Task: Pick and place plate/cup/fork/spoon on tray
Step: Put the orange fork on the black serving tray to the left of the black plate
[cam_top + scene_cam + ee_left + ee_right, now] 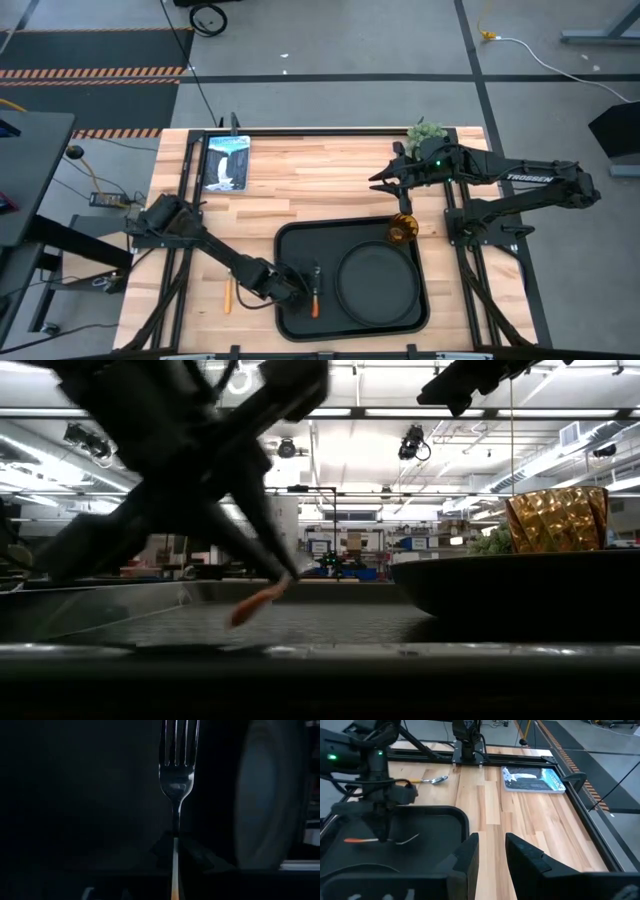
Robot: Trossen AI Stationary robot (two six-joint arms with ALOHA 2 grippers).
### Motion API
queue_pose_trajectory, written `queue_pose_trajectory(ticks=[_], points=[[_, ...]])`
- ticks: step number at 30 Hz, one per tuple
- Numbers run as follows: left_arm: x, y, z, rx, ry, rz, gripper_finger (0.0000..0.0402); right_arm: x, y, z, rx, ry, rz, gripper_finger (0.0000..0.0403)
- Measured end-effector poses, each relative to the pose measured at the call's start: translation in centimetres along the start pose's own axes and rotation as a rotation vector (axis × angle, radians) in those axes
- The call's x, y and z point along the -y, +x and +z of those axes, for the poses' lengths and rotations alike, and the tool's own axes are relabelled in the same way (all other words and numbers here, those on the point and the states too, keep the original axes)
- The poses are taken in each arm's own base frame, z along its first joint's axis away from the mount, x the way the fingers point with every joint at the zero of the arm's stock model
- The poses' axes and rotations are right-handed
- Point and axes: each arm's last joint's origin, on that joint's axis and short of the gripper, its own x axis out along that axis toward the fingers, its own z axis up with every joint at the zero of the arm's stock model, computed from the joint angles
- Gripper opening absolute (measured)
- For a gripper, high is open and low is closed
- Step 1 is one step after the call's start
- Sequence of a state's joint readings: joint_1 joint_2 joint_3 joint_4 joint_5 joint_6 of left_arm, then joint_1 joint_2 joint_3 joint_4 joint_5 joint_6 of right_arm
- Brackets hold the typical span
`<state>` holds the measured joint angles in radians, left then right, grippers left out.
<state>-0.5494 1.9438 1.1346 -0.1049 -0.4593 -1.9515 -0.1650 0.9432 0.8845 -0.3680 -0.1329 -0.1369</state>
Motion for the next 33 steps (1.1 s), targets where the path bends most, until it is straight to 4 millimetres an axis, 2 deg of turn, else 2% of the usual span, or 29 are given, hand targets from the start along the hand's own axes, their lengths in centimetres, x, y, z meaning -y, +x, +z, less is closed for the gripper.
queue_pose_trajectory(ticks=[4,9,13,17,21,33], points=[[2.2,-0.3,0.2,0.016,0.063,0.009,0.0017,0.0,0.0,0.0,0.000,-0.005,0.001,0.0103],[4.1,-1.2,0.4,0.063,0.134,0.112,0.0017,0.0,0.0,0.0,0.001,-0.005,0.000,0.0103],[4.5,-0.1,0.1,0.063,0.166,0.204,0.0016,0.0,0.0,0.0,0.000,-0.005,0.001,0.0103],[5.5,1.2,-0.1,0.029,0.191,0.217,0.0016,0.0,0.0,0.0,0.001,-0.005,0.001,0.0103],[5.9,1.8,0.1,0.033,0.196,0.223,0.0017,0.0,0.0,0.0,0.001,-0.005,0.001,0.0103],[5.3,2.2,-0.1,0.015,0.092,0.264,0.0034,0.0,0.0,0.0,0.000,-0.005,0.001,0.0103]])
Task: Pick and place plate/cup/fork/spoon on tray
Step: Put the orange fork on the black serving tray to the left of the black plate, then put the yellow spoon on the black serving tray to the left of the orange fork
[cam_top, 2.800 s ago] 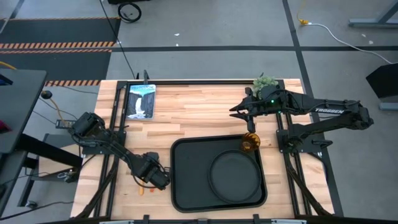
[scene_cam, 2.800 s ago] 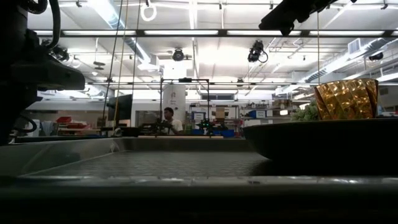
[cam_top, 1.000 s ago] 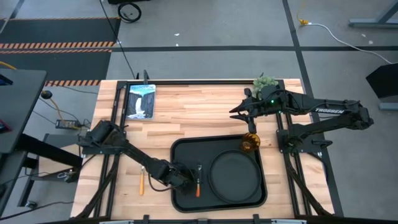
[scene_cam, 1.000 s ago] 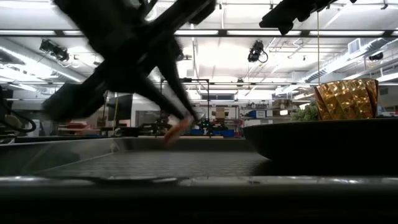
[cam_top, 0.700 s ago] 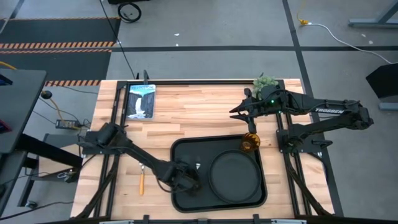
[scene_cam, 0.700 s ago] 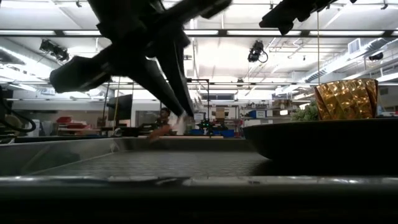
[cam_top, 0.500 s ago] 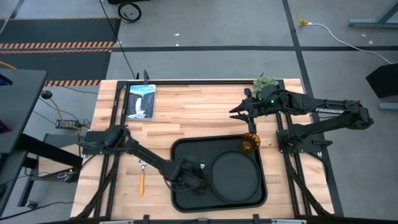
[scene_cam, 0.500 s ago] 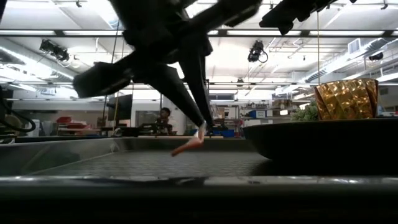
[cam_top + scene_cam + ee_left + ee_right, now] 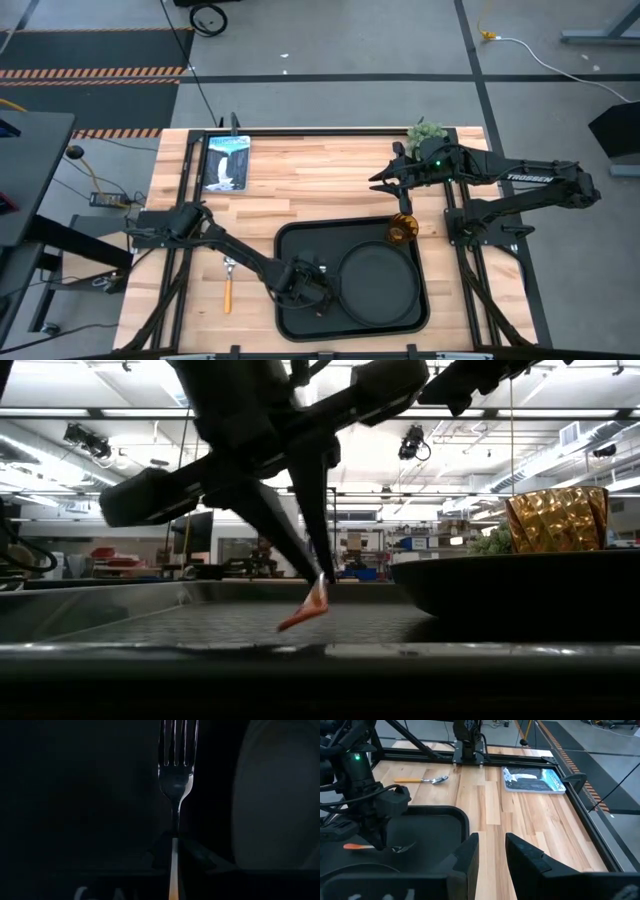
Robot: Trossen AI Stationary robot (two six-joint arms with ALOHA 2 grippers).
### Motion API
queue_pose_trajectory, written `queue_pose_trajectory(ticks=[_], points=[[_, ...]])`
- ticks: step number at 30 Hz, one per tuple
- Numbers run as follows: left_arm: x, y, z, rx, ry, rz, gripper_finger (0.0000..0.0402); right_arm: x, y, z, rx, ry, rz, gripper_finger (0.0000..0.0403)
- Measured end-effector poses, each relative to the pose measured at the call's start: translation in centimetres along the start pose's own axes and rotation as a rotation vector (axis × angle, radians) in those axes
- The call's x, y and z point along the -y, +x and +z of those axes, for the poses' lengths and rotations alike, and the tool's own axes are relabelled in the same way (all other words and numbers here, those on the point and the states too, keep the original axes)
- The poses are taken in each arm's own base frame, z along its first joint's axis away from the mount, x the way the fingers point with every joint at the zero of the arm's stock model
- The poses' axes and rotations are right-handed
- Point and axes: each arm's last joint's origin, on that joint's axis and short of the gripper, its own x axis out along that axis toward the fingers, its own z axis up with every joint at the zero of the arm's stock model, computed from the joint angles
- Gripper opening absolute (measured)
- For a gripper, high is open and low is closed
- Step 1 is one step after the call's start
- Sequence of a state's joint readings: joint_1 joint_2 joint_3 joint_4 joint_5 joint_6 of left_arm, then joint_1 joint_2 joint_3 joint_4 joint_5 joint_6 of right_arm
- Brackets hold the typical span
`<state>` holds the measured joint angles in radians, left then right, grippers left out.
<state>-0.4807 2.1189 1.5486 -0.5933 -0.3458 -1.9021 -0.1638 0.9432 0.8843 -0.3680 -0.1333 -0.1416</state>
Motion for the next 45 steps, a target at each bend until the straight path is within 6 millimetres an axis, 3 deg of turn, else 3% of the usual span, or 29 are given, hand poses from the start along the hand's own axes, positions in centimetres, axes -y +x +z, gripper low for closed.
queue_pose_trajectory(ticks=[26,36,41,45], points=[[-0.3,0.4,0.1,0.025,-0.031,0.017,0.0038,0.0,0.0,0.0,-0.001,0.006,0.001,0.0103],[-0.3,0.4,0.1,0.028,-0.030,0.026,0.0109,0.0,0.0,0.0,-0.002,0.001,0.001,0.0103],[-0.6,0.0,0.4,0.025,0.067,0.061,0.0129,0.0,0.0,0.0,-0.002,0.000,0.001,0.0103],[-0.3,-1.0,0.7,-0.055,0.247,0.071,0.0129,0.0,0.0,0.0,-0.002,0.000,0.000,0.0103]])
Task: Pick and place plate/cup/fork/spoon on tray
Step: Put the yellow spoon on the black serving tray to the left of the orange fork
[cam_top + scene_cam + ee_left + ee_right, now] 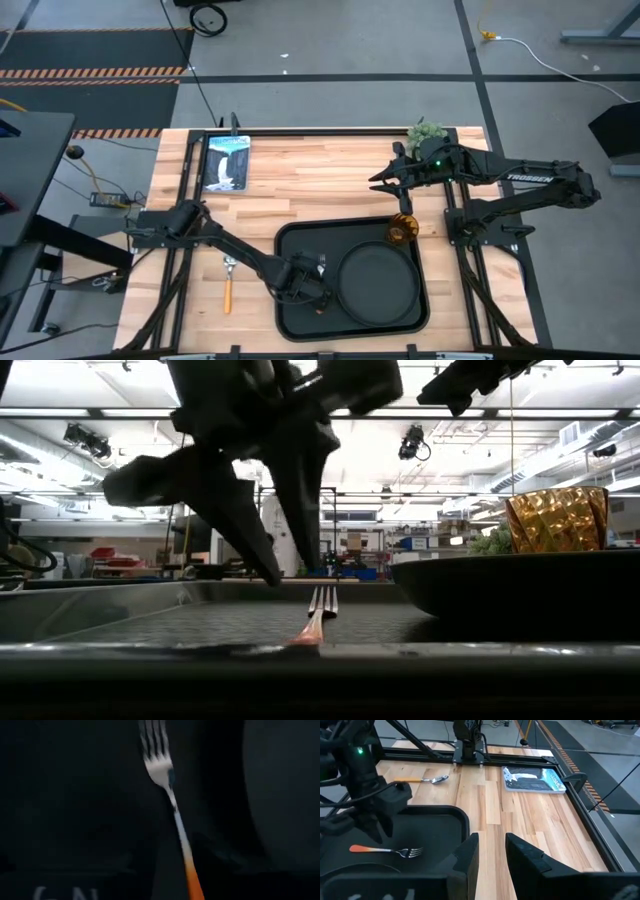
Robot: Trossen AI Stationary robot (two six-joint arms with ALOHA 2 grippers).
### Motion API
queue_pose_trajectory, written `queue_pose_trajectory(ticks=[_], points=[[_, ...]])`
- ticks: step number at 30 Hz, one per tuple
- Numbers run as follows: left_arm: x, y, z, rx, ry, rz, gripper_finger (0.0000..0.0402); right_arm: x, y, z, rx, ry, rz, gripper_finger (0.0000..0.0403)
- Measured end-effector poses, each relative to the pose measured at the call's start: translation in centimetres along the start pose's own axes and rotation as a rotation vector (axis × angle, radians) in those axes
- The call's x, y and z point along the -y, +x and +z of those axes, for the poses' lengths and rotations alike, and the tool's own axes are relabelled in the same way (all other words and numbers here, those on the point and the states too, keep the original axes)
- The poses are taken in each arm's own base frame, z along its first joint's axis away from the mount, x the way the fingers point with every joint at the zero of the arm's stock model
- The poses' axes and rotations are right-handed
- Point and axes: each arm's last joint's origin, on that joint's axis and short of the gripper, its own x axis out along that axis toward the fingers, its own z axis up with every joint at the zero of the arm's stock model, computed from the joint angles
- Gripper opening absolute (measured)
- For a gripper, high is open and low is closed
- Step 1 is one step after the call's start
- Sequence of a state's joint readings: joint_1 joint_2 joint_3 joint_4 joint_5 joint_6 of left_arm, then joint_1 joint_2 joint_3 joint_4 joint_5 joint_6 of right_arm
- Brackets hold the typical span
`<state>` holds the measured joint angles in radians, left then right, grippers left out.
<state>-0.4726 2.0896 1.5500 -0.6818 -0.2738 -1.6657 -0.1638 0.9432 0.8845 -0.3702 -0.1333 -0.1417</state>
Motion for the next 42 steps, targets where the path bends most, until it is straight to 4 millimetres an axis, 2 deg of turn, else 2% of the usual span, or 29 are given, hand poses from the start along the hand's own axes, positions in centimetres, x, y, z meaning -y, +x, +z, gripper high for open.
queue_pose_trajectory(ticks=[2,6,12,17,20,25,29,35,39,42], points=[[0.0,-0.5,0.0,-0.075,0.102,0.002,0.0126,0.0,0.0,0.0,-0.003,0.000,0.001,0.0103],[-0.2,-1.6,0.0,-0.176,0.145,0.014,0.0122,0.0,0.0,0.0,-0.002,0.006,0.001,0.0103],[-1.8,-4.9,-0.8,-0.163,0.190,0.122,0.0121,0.0,0.0,-0.1,-0.013,0.008,0.002,0.0103],[-3.9,-7.2,-1.8,-0.125,0.191,0.289,0.0121,0.0,0.0,-0.1,-0.013,0.010,0.002,0.0103],[-5.2,-7.5,-3.0,-0.147,0.189,0.385,0.0121,0.0,0.0,-0.1,-0.013,0.012,0.002,0.0103],[-7.4,-6.3,-4.8,-0.212,0.165,0.472,0.0120,0.0,0.0,-0.1,-0.012,0.012,0.002,0.0103],[-9.3,-5.5,-5.5,-0.255,0.139,0.550,0.0120,0.0,0.0,-0.1,-0.012,0.012,0.002,0.0103],[-11.5,-6.9,-5.1,-0.223,0.061,0.496,0.0094,0.0,0.0,-0.1,-0.012,0.011,0.002,0.0103],[-13.7,-8.5,-4.7,-0.166,-0.025,0.455,0.0069,0.0,0.0,-0.1,-0.012,0.011,0.002,0.0103],[-15.4,-9.0,-4.9,-0.117,-0.095,0.470,0.0058,0.0,0.0,-0.1,-0.012,0.010,0.002,0.0103]])
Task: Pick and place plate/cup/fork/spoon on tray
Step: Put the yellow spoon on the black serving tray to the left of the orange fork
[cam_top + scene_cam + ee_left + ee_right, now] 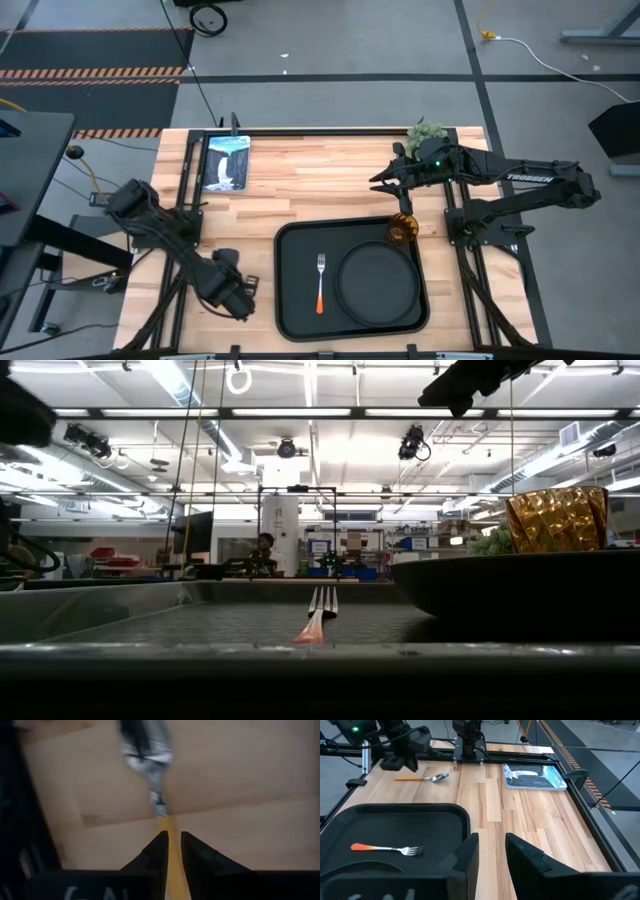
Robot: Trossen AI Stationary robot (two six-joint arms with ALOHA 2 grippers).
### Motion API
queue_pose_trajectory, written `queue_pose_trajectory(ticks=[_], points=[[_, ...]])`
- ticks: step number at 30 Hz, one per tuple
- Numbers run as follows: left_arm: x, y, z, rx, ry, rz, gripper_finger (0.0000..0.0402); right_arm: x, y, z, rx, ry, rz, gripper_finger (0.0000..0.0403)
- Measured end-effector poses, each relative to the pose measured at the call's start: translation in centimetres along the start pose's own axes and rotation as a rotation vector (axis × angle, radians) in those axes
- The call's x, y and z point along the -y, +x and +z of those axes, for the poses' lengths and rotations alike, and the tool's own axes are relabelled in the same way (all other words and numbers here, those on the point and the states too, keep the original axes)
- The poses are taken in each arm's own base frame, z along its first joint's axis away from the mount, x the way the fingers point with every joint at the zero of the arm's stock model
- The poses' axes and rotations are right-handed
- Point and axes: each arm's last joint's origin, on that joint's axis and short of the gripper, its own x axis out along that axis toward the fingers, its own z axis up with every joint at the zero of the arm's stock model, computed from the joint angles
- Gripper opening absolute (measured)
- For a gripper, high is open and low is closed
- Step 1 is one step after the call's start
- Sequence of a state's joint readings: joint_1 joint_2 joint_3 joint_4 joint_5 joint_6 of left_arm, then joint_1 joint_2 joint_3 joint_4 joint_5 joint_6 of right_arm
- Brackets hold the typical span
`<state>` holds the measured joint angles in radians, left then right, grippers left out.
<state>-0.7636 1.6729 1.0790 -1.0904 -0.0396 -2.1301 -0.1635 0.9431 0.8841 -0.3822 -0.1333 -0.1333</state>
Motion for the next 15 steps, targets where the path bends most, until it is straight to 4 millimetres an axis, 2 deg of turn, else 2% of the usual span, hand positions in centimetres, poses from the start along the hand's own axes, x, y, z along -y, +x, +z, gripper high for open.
queue_pose_trajectory(ticks=[5,15], points=[[-0.9,1.2,-0.1,0.004,-0.095,0.021,0.0074,0.0,0.0,0.0,0.000,0.000,0.000,0.0103],[-1.2,3.8,0.1,-0.029,-0.135,-0.023,0.0179,0.0,0.0,0.0,0.000,0.000,0.000,0.0103]])
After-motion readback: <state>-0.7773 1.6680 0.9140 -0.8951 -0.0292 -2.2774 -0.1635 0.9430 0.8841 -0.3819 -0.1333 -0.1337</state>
